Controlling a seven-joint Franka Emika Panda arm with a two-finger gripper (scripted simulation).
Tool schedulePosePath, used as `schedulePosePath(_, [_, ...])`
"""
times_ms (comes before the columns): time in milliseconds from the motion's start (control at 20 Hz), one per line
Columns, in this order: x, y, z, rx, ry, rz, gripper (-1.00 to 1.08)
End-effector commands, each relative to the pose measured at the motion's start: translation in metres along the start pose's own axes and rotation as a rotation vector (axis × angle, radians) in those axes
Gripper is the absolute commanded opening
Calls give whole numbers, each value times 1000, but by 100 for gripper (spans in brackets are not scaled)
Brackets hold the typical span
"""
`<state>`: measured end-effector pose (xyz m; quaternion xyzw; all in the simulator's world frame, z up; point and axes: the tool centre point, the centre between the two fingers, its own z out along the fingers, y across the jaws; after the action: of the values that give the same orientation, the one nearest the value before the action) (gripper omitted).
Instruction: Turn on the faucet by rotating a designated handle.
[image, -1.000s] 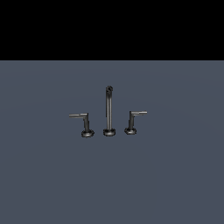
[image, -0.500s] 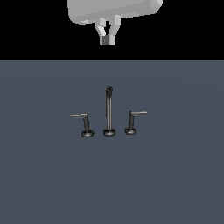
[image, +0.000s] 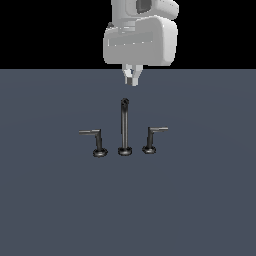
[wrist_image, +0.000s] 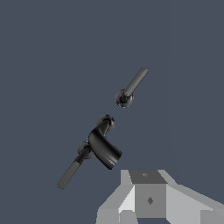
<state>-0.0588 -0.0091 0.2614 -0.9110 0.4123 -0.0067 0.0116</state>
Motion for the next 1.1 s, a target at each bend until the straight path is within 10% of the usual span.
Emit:
schedulePosePath(0, [14, -5, 17, -2, 1, 61, -100])
schedulePosePath(1050, [125, -6, 147, -25, 7, 522, -100])
